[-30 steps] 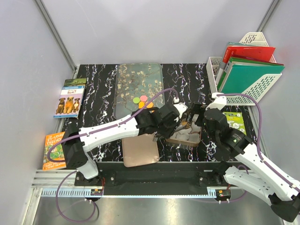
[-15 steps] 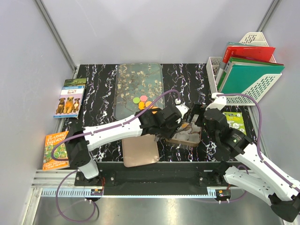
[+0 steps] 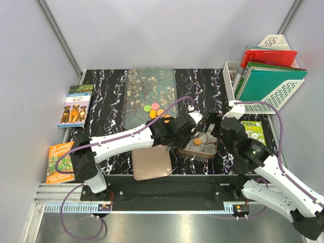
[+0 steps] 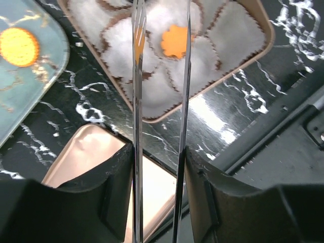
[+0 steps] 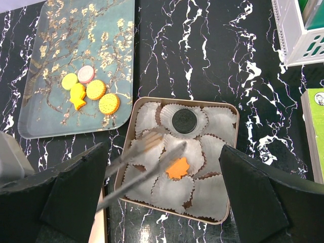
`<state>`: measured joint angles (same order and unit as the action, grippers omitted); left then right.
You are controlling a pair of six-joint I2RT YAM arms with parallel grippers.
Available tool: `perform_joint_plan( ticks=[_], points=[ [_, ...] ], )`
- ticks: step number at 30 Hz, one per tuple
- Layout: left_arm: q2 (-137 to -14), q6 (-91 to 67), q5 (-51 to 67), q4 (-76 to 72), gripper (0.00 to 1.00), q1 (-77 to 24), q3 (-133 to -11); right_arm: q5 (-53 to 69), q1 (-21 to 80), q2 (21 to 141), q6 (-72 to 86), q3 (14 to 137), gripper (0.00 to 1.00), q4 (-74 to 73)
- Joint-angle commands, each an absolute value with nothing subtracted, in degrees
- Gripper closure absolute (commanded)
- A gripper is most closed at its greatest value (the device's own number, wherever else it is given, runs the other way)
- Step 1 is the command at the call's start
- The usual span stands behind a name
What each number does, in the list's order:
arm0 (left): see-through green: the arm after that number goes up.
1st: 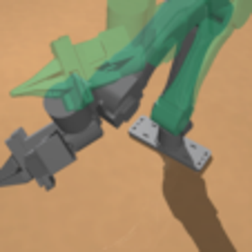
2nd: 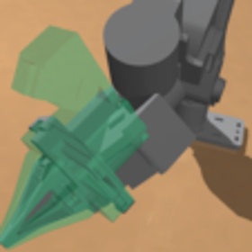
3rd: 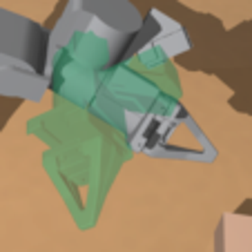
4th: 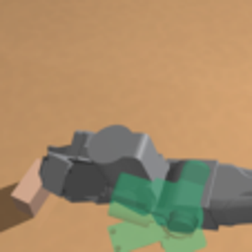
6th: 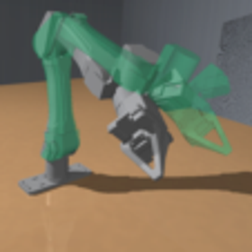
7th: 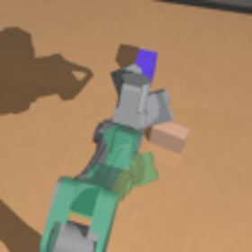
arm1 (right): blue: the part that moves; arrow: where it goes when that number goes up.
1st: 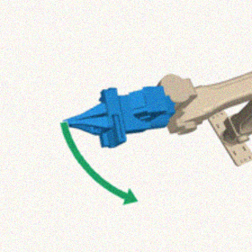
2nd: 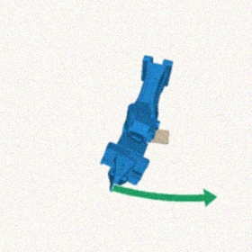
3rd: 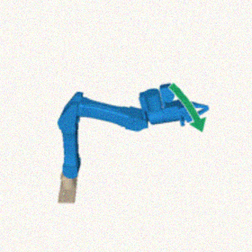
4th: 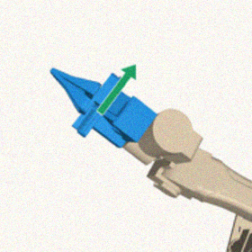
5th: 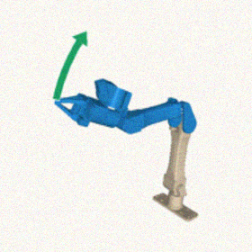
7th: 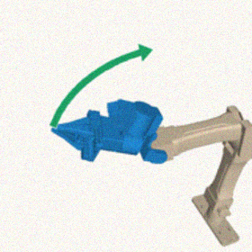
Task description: Pack the cookies
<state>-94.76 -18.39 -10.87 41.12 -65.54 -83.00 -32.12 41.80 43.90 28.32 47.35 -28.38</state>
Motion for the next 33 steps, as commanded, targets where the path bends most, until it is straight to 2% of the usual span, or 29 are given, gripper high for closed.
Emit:
perform_joint_plan(
  ticks=[1,3,8,15,27,33],
  points=[
    [-89.0,-18.1,-19.8,40.3,0.55,-64.5,-83.5,-33.8,41.7,42.9,28.4,49.0,0.0,-27.8],
    [-86.8,-19.1,-21.4,40.3,0.54,-62.5,-81.7,-34.0,41.7,42.5,28.2,49.0,0.0,-27.8],
    [-79.7,-21.6,-20.8,40.2,0.54,-49.8,-76.8,-33.8,41.7,42.1,28.1,49.5,0.0,-27.8],
    [-79.6,-23.9,-21.9,40.2,0.54,-36.3,-73.7,-33.8,41.7,42.5,28.4,48.5,0.0,-27.7],
    [-89.8,-26.4,-17.8,37.4,0.55,-32.1,-73.5,-33.6,41.7,42.6,28.4,47.4,0.0,-27.0],
    [-86.9,-27.7,-14.8,35.3,0.57,-33.4,-71.9,-33.4,41.7,43.2,28.5,47.0,0.0,-26.5]
  ],
)
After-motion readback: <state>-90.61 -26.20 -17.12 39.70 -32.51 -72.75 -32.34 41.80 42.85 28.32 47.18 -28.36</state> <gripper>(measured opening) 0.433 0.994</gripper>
